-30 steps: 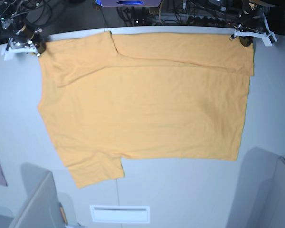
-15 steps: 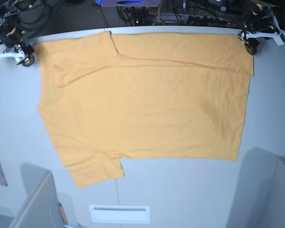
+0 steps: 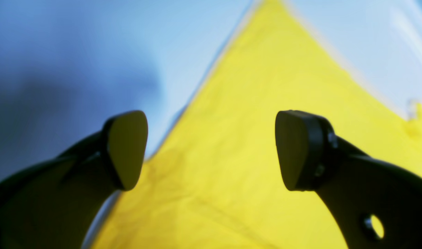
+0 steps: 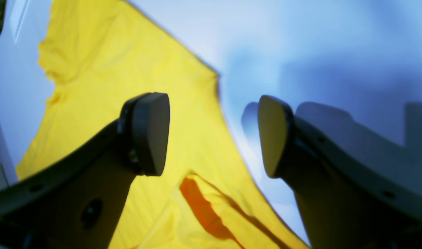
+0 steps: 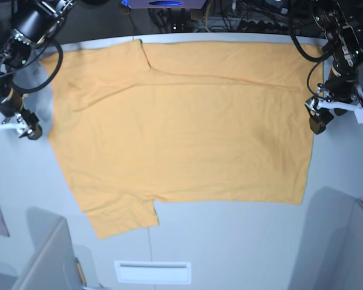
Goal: Fold the T-shirt properly
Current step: 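Open both grippers and lift them off the shirt, then lower both grippers onto the folded edge and grasp it again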
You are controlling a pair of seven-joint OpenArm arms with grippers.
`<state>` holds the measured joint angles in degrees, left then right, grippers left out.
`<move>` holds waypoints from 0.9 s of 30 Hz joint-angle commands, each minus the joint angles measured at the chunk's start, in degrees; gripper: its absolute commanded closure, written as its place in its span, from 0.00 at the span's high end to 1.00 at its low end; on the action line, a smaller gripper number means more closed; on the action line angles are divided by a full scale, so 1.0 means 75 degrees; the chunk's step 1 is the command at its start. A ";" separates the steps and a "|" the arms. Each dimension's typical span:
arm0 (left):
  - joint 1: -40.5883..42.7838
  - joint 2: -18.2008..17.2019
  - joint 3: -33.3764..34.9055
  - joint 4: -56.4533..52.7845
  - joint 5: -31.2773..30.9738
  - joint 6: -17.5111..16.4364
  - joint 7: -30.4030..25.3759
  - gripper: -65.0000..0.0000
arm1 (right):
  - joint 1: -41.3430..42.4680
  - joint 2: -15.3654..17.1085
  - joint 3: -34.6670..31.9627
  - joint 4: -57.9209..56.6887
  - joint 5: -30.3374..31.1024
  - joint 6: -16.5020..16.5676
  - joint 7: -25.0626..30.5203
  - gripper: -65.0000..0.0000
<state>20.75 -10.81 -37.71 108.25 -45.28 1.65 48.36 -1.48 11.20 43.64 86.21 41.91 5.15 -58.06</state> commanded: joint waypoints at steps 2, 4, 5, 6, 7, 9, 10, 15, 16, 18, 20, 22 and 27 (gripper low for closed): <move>-0.0136 0.0029 -0.0404 0.0166 -0.0041 0.0032 0.0333 0.83 | 0.0038 0.0200 0.0013 0.0220 0.0056 -0.0012 0.0105 0.57; -0.0136 0.0310 -0.0803 0.0260 -0.0029 0.0032 0.0521 0.72 | -0.0290 0.0106 0.0177 0.0619 0.0056 -0.0294 0.0011 0.57; 0.0005 0.0486 -0.1119 0.0307 -0.0029 0.0032 0.0497 0.63 | -0.0536 -0.0093 0.0330 0.1006 0.0079 -0.0563 0.0046 0.57; 0.0146 0.0591 -0.1366 0.0331 -0.0029 0.0032 0.0486 0.55 | -0.0782 -0.0304 0.0470 0.1416 0.0056 -0.0751 0.0105 0.57; 0.0263 0.0685 -0.1600 0.0342 -0.0029 0.0032 0.0486 0.49 | -0.1052 -0.0527 0.0552 0.1803 0.0056 -0.0880 0.0129 0.57; 0.0603 0.0814 -0.1987 0.0354 -0.0041 0.0020 0.0486 0.38 | -0.1591 -0.0995 0.0658 0.2471 0.0056 -0.1009 0.0129 0.57; 0.0767 0.0896 -0.2092 0.0354 -0.0052 0.0020 0.0486 0.38 | -0.1802 -0.1171 0.0681 0.2647 0.0056 -0.1079 0.0152 0.57; 0.1646 0.1248 -0.2186 0.0319 -0.0052 -0.1035 0.0486 0.71 | -0.2552 -0.1581 0.0693 0.2823 0.0068 -0.1302 0.0164 0.57; 0.1798 0.1283 -0.2186 0.0319 -0.0041 -0.1257 0.0474 0.79 | -0.2646 -0.1628 0.0752 0.2823 0.0068 -0.1302 0.0164 0.57; 0.2021 0.1388 -0.2198 0.0319 -0.0017 -0.1597 0.0474 0.91 | -0.2775 -0.1664 0.1021 0.2823 0.0068 -0.1302 0.0164 0.57; 0.2138 0.1494 -0.2198 0.0307 0.0006 -0.1726 0.0474 0.95 | -0.2810 -0.1699 0.1279 0.2823 0.0056 -0.1278 0.0164 0.57; 0.2162 0.1506 -0.2210 0.0260 0.0006 -0.1738 0.0474 0.95 | -0.2845 -0.1675 0.1373 0.2823 0.0056 -0.1267 0.0105 0.58; 0.1822 0.1588 -0.2526 -0.0209 0.0006 -0.1750 0.0474 0.95 | -0.2951 -0.1687 0.1303 0.2811 0.0103 -0.1255 0.0082 0.58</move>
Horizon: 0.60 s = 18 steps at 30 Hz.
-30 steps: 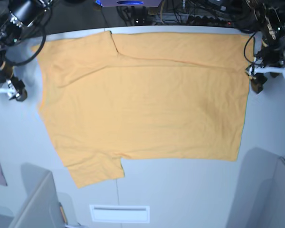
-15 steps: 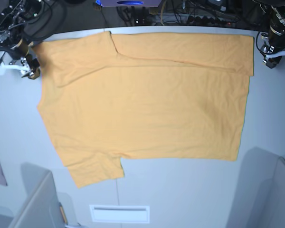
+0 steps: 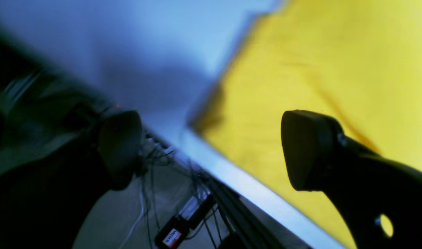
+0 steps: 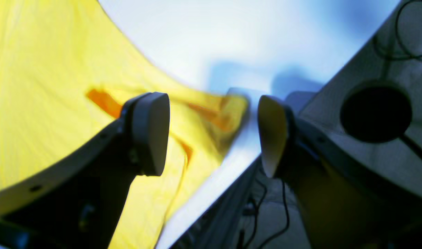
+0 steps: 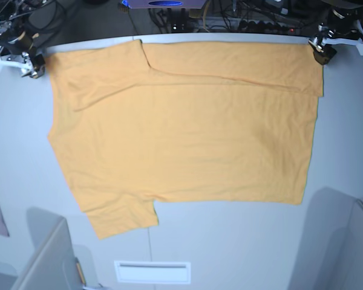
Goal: Fold the T-shirt properly
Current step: 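Lower both grippers onto the folded edge and grasp it again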
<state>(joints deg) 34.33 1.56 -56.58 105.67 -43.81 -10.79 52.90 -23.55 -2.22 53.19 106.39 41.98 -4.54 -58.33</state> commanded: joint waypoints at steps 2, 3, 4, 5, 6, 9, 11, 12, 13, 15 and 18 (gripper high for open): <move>-0.0128 -0.0074 0.0012 -0.0134 -0.0177 -0.0091 -0.0132 0.95 | -0.0007 0.0102 0.0029 0.0098 0.0094 0.0036 0.0117 0.58; -0.0164 -0.0074 0.0059 -0.0299 -0.0177 -0.0091 -0.0132 0.95 | -0.0019 0.0102 0.0029 0.0098 0.0094 0.0036 0.0117 0.58; -0.0257 -0.0074 0.0212 -0.0427 -0.0177 -0.0091 -0.0132 0.95 | -0.0019 0.0102 0.0029 0.0098 0.0094 0.0036 0.0117 0.58; -0.0304 -0.0097 0.0352 -0.0556 -0.0177 -0.0091 -0.0132 0.95 | -0.0031 0.0091 0.0029 0.0098 0.0094 0.0036 0.0105 0.58; -0.0328 -0.0109 0.0446 -0.0638 -0.0177 -0.0091 -0.0132 0.95 | -0.0042 0.0091 0.0029 0.0074 0.0094 0.0036 0.0105 0.58; -0.0433 -0.0109 0.0739 -0.0767 -0.0166 -0.0091 -0.0261 0.95 | -0.0042 0.0091 0.0029 0.0074 0.0082 0.0036 0.0105 0.58; -0.0445 -0.0109 0.0938 -0.0943 -0.0166 -0.0091 -0.0414 0.95 | -0.0054 0.0091 0.0029 0.0074 0.0082 0.0036 0.0105 0.58; -0.0457 -0.0109 0.1009 -0.1037 -0.0166 -0.0091 -0.0461 0.95 | -0.0054 0.0091 0.0029 0.0062 0.0082 0.0036 0.0105 0.58; -0.0457 -0.0109 0.1056 -0.1084 -0.0166 -0.0091 -0.0461 0.95 | -0.0054 0.0091 0.0029 0.0051 0.0082 0.0048 0.0105 0.58; -0.0445 -0.0109 0.1220 -0.1107 -0.0166 -0.0091 -0.0472 0.94 | -0.0054 0.0091 0.0029 -0.0149 0.0094 0.0048 0.0140 0.58; -0.0433 -0.0097 0.1407 -0.1154 -0.0177 -0.0091 -0.0484 0.94 | -0.0054 0.0138 0.0041 -0.0442 0.0071 0.0364 0.0175 0.58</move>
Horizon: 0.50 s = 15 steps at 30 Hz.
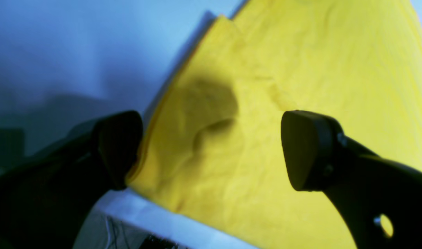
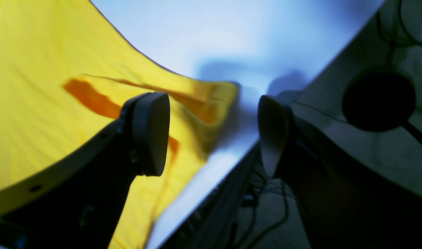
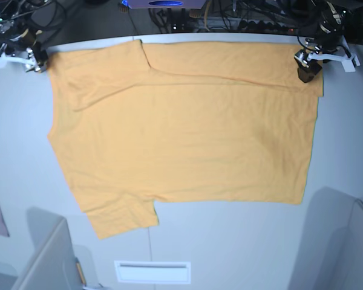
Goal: Fold the T-shirt properly
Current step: 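Lower both grippers onto the folded edge and grasp it again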
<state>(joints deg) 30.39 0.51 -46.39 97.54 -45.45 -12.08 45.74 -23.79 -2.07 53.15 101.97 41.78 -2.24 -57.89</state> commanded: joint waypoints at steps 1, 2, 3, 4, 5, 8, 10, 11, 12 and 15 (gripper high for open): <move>0.0091 0.0043 0.0049 -0.0105 0.0041 0.0080 0.0472 0.94 | -0.0022 0.0117 0.0047 0.0100 0.0085 0.0152 0.0105 0.58; 0.0091 0.0043 0.0026 -0.0129 0.0041 0.0080 0.0472 0.94 | -0.0022 0.0105 0.0047 0.0077 0.0085 0.0176 0.0082 0.58; 0.0080 0.0043 0.0014 -0.0140 0.0041 0.0080 0.0472 0.94 | -0.0022 0.0094 0.0047 0.0053 0.0085 0.0176 0.0070 0.58; 0.0080 0.0031 0.0002 -0.0140 0.0041 0.0080 0.0472 0.94 | -0.0010 0.0094 0.0047 0.0042 0.0085 0.0187 0.0070 0.58; 0.0091 0.0031 0.0002 -0.0117 0.0041 0.0080 0.0472 0.94 | 0.0001 0.0082 0.0047 -0.0005 0.0085 0.0199 0.0082 0.58; 0.0091 0.0031 0.0002 -0.0082 0.0041 0.0080 0.0472 0.94 | 0.0037 0.0094 0.0047 -0.0181 0.0085 0.0199 0.0117 0.58; 0.0091 0.0031 0.0038 -0.0082 0.0029 0.0080 0.0472 0.86 | 0.0084 0.0117 0.0047 -0.0333 0.0097 0.0211 0.0070 0.58; 0.0091 0.0031 0.0049 -0.0082 0.0018 0.0080 0.0472 0.80 | 0.0084 0.0117 0.0035 -0.0369 0.0120 0.0211 0.0070 0.58; 0.0091 0.0031 0.0061 -0.0082 0.0018 0.0080 0.0472 0.73 | 0.0084 0.0129 0.0035 -0.0369 0.0120 0.0223 0.0058 0.58; 0.0091 0.0031 0.0061 -0.0070 0.0006 0.0080 0.0472 0.52 | 0.0084 0.0082 0.0023 -0.0310 0.0120 0.0504 0.0047 0.57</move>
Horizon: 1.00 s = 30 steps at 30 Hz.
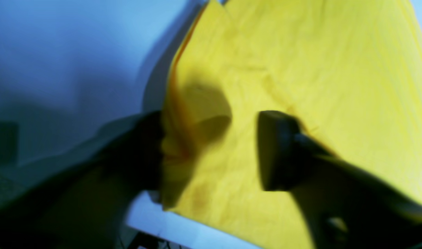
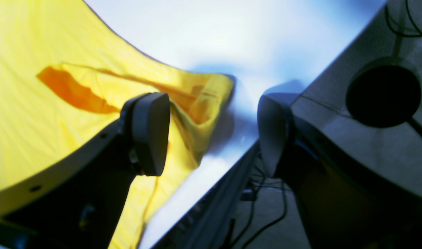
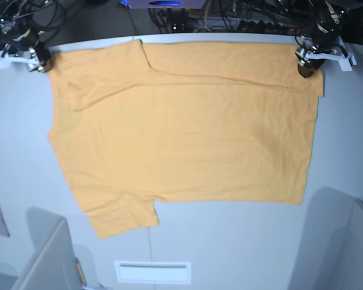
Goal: Fold the T-shirt properly
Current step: 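Lower both grippers onto the folded edge and grasp it again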
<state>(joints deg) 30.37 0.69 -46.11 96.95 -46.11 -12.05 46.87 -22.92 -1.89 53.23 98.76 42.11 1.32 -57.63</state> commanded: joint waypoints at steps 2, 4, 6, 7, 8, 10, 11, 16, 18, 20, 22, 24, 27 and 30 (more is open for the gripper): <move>0.0094 0.0008 -0.0012 0.0009 0.0093 0.0078 0.0320 0.42 | -0.0033 0.0059 0.0011 0.0083 0.0053 0.0193 0.0012 0.57; 0.0094 0.0008 -0.0024 0.0009 0.0105 0.0078 0.0320 0.33 | 0.0002 0.0059 0.0011 0.0060 0.0053 0.0240 0.0012 0.55; 0.0094 0.0008 -0.0024 0.0009 0.0129 0.0078 0.0320 0.25 | 0.0026 0.0059 0.0011 0.0048 0.0053 0.0263 0.0012 0.46; 0.0094 0.0008 -0.0036 0.0009 0.0129 0.0078 0.0320 0.21 | 0.0026 0.0059 0.0011 0.0048 0.0065 0.0263 0.0012 0.38; 0.0094 0.0008 -0.0036 0.0009 0.0129 0.0078 0.0320 0.18 | 0.0037 0.0059 0.0011 0.0048 0.0077 0.0263 0.0012 0.29; 0.0094 0.0008 -0.0036 0.0009 0.0129 0.0078 0.0332 0.11 | 0.0131 0.0059 0.0023 0.0048 0.0077 0.0263 0.0012 0.10; 0.0094 0.0008 -0.0036 0.0009 0.0129 0.0078 0.0332 0.08 | 0.0143 0.0070 0.0023 0.0048 0.0088 0.0263 0.0012 0.02; 0.0223 -0.0004 -0.0047 0.0020 0.0129 0.0078 0.0344 0.00 | 0.0096 0.0094 0.0082 0.0107 0.0088 0.0263 0.0000 0.00; 0.0317 -0.0109 -0.0047 0.0044 0.0093 0.0078 0.0344 0.00 | 0.0072 0.0106 0.0105 0.0118 0.0088 0.0263 -0.0223 0.00; 0.0434 -0.0156 -0.0047 0.0079 0.0093 0.0078 0.0344 0.00 | 0.0072 0.0106 0.0105 0.0118 0.0088 0.0263 -0.0574 0.00; 0.0610 -0.0156 -0.0047 0.0243 0.0082 0.0078 0.0344 0.00 | 0.0072 0.0106 0.0117 0.0130 0.0100 0.0275 -0.0739 0.00; 0.0762 -0.0156 -0.0047 0.0524 0.0093 0.0078 0.0332 0.00 | -0.0021 0.0070 0.0117 0.0294 0.0100 0.0275 -0.0762 0.00; 0.0973 -0.0156 -0.0047 0.0806 0.0093 0.0078 0.0320 0.00 | -0.0139 0.0035 0.0117 0.0787 0.0100 0.0275 -0.0785 0.00; 0.0985 -0.0156 -0.0047 0.0853 0.0117 0.0078 0.0320 0.00 | -0.0256 0.0035 0.0117 0.1115 0.0100 0.0275 -0.0785 0.00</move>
<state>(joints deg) 37.12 -0.03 -46.17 102.28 -44.84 -11.18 49.98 -24.47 -2.17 53.78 105.93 42.33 3.07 -64.18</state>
